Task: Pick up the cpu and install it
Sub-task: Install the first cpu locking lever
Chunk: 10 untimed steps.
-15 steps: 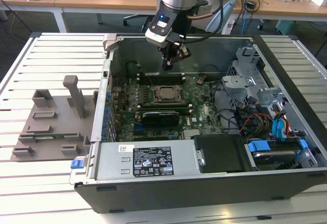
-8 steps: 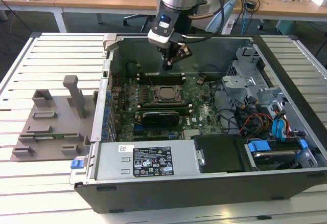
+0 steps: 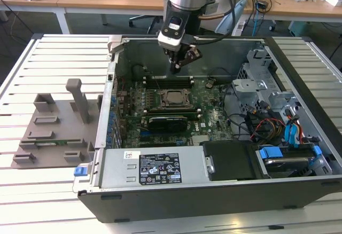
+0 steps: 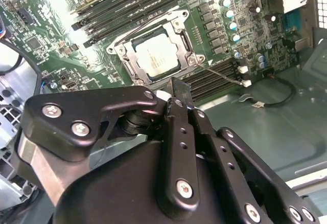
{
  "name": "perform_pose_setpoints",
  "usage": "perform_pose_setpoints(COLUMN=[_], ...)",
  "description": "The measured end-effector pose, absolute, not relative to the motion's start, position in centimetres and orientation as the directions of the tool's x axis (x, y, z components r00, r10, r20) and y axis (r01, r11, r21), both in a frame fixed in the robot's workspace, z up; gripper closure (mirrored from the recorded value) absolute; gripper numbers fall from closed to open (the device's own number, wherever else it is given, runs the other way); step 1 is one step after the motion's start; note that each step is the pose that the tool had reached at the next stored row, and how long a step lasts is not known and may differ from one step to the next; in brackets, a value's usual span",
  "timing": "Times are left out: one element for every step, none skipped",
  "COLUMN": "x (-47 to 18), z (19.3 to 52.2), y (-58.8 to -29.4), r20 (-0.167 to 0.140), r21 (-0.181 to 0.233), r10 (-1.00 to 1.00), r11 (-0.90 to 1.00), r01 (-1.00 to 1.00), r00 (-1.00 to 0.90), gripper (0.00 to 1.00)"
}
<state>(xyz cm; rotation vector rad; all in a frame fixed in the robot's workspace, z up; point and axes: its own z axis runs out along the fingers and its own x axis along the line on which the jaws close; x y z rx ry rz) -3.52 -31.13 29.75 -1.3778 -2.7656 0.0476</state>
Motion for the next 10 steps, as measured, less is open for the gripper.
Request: perform_pose_setpoints(x=[-3.52, -3.52, -3.52, -3.52, -3.52, -3.52, -3.52, -3.52, -3.52, -3.52], z=[29.75, 29.75, 29.75, 29.75, 29.75, 29.75, 29.75, 29.75, 29.75, 29.75], y=[-31.13, -31.13, -31.13, -31.13, -31.13, -31.13, -31.13, -31.13, -31.13, -31.13], r20=[0.032, 0.032, 0.032, 0.032, 0.032, 0.032, 0.032, 0.032, 0.032, 0.032], r21=[-0.050, -0.050, -0.050, -0.050, -0.050, -0.050, -0.050, -0.050, -0.050, -0.050], r10=[0.794, 0.789, 0.785, 0.779, 0.775, 0.771, 0.764, 0.753, 0.746, 0.742], r11=[0.608, 0.615, 0.620, 0.627, 0.632, 0.637, 0.645, 0.657, 0.666, 0.671], r01=[0.792, 0.787, 0.783, 0.777, 0.773, 0.769, 0.762, 0.752, 0.744, 0.740], r00=[-0.607, -0.614, -0.619, -0.626, -0.631, -0.636, -0.645, -0.657, -0.665, -0.670], gripper=[0.89, 0.89, 0.89, 0.89, 0.89, 0.89, 0.89, 0.89, 0.89, 0.89])
